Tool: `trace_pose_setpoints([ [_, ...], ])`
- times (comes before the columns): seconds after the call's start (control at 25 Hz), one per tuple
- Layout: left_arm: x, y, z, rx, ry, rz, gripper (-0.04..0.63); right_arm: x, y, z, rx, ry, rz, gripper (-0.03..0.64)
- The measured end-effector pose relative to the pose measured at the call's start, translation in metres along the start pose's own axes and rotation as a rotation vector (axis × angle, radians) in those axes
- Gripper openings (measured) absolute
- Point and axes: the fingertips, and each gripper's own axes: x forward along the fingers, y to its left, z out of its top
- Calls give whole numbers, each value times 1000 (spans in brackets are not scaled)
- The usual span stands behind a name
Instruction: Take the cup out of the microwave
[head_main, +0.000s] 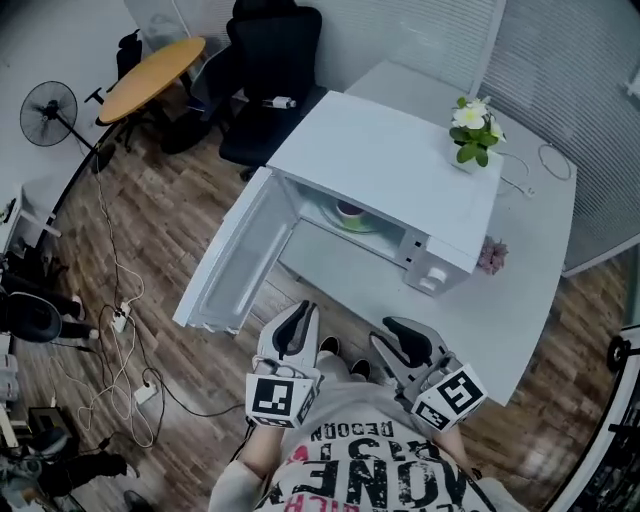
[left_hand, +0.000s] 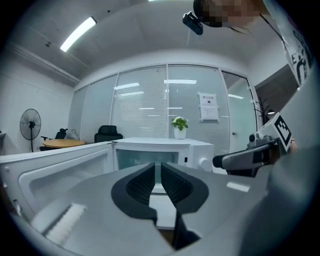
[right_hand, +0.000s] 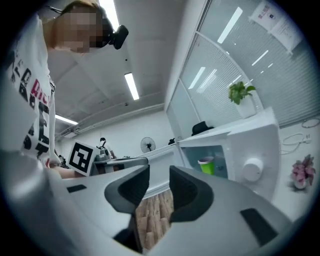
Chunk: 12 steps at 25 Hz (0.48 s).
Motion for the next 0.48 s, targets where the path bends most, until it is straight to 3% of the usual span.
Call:
trace_pose_setpoints([
  [0.24,35,-17,-15,28,43,-108,48,-25,-24,4,24,-40,-144,132],
  [0.48,49,-3,-30,14,103,-111,48,-20,-32,7,37,-39,-191,132],
])
